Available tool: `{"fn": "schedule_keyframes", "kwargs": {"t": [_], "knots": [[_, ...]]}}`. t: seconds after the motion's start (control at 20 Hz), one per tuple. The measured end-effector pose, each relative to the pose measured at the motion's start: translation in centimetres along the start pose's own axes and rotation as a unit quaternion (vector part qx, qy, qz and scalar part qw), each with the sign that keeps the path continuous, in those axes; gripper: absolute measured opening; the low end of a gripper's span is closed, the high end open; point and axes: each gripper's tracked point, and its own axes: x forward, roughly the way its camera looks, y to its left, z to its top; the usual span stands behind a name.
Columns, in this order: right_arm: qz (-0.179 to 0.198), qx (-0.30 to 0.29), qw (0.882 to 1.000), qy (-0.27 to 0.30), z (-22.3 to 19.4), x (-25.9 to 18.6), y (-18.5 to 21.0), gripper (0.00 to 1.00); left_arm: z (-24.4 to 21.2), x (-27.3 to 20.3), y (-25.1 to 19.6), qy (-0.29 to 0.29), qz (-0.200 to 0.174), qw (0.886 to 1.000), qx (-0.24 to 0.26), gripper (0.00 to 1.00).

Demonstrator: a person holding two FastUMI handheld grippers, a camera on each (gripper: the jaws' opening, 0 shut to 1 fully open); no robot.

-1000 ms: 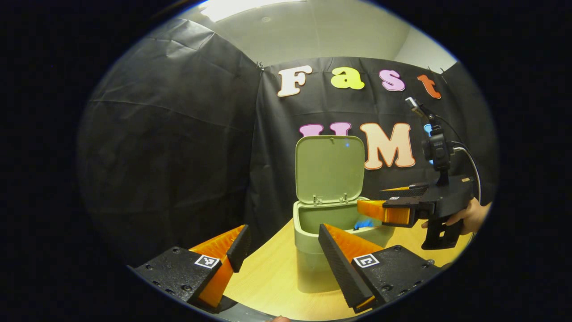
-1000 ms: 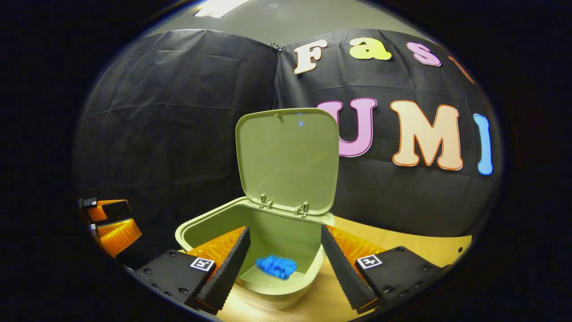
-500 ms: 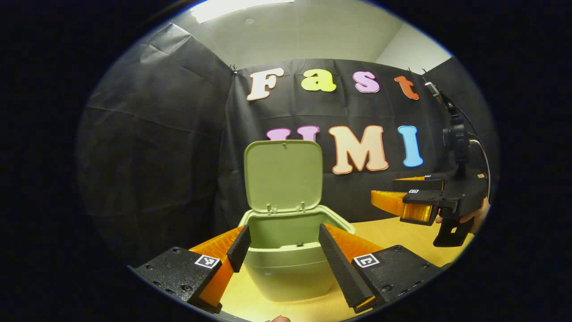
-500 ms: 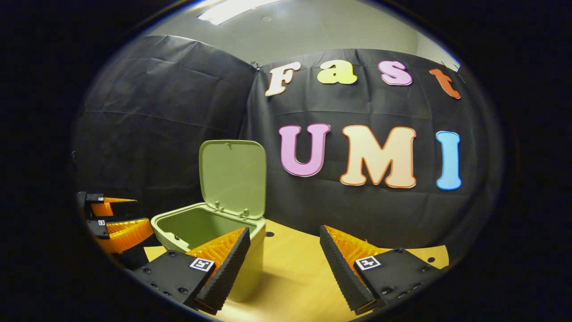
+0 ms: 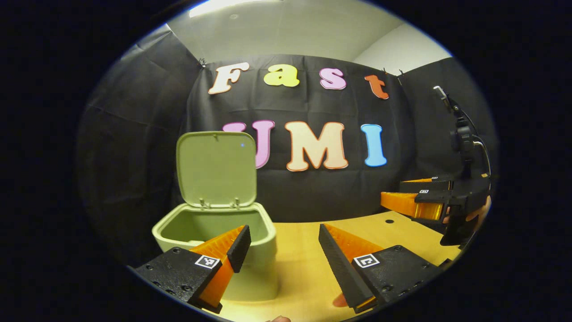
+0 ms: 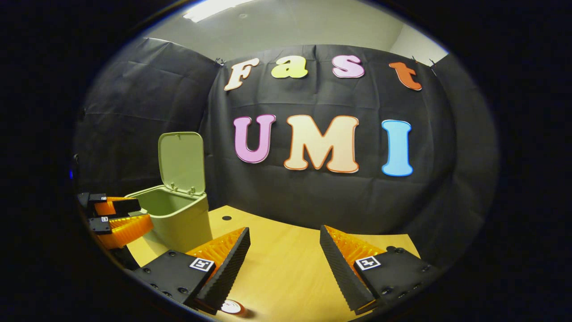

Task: Press the lid of the desktop garbage bin to open it, pick up the crumpled paper on the desktop and throw it into the bin, then pick up the pop can on the desktop and drop it into the bin, and finally close the garbage bin lid.

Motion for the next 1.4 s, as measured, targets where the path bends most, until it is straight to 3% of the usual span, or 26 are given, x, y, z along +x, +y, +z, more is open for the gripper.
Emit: {"fn": "schedule_keyframes", "kwargs": {"t": [0.55, 1.0, 1.4], "knots": [[-0.069, 0.029, 0.995, 0.059, -5.9, -5.6, -9.4, 0.98, -12.2, 0.9, -9.4, 0.120, -0.073, 0.990, 0.004, 0.93], [-0.088, 0.038, 0.992, 0.087, -8.9, -8.4, -10.6, 0.98, -18.1, -0.8, -11.8, 0.180, -0.097, 0.979, -0.018, 0.93], [-0.093, 0.032, 0.990, 0.104, -10.8, -10.1, -10.6, 0.99, -22.8, 0.0, -12.3, 0.231, -0.103, 0.967, -0.003, 0.94]]}}
